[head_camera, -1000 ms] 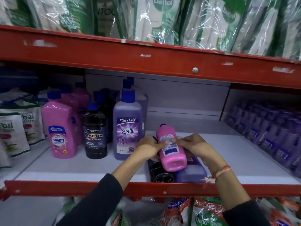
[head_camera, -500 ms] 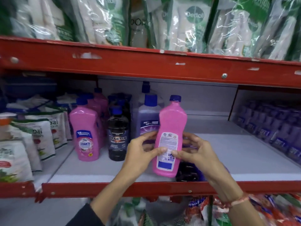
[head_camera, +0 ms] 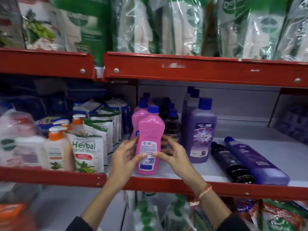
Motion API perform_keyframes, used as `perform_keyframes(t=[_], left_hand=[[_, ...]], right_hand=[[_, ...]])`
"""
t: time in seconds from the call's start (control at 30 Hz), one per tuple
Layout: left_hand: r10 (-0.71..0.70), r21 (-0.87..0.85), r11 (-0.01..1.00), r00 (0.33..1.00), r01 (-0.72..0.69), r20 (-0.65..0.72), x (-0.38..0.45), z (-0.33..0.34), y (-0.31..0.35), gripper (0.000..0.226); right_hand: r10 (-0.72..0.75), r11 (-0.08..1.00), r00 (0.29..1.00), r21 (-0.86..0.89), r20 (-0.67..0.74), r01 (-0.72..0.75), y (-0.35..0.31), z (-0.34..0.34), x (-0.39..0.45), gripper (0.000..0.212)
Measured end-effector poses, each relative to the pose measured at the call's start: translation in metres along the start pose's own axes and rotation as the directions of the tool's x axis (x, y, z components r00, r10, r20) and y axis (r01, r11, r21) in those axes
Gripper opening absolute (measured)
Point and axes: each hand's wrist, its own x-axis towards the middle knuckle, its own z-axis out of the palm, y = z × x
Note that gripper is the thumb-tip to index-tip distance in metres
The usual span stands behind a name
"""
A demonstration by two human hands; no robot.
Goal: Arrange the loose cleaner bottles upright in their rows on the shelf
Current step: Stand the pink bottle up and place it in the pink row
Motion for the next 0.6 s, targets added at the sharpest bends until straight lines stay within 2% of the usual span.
perform_keyframes(t=[0.2,0.27,0.33,0.37,0.47,0.6], left_hand=[[0.002,0.05,0.999,1.0,-0.001,-0.002,-0.004,-0.015,-0.017,0.057],[-0.031,0.014,0.999,1.0,0.031,-0.004,-0.008,-0.017,-0.018,0.054],[-0.047,0.004,0.999,0.999,0.047,-0.021,-0.011,-0.019,-0.018,0.038],[-0.05,0.006,0.999,0.998,0.05,-0.037,-0.011,-0.022,-0.018,0.03],[-0.07,-0.008,0.998,0.996,0.07,-0.06,-0.008,-0.028,-0.022,0.019],[-0.09,-0.008,0.996,0.996,0.09,0.019,-0.006,-0.031,-0.028,0.008]], right_hand=[[-0.023,0.998,0.998,-0.066,-0.061,0.019,0.005,0.021,-0.002,0.053],[-0.035,0.995,0.984,-0.095,-0.175,0.019,0.005,0.023,-0.01,0.048],[-0.054,0.985,0.944,-0.173,-0.325,-0.003,0.007,0.025,-0.025,0.037],[-0.064,0.977,0.934,-0.212,-0.352,-0.013,0.009,0.028,-0.033,0.032],[-0.023,0.968,0.956,-0.245,-0.292,-0.051,0.014,0.042,-0.048,0.038],[0.002,0.961,0.992,-0.275,-0.124,-0.036,0.011,0.057,-0.038,0.054]])
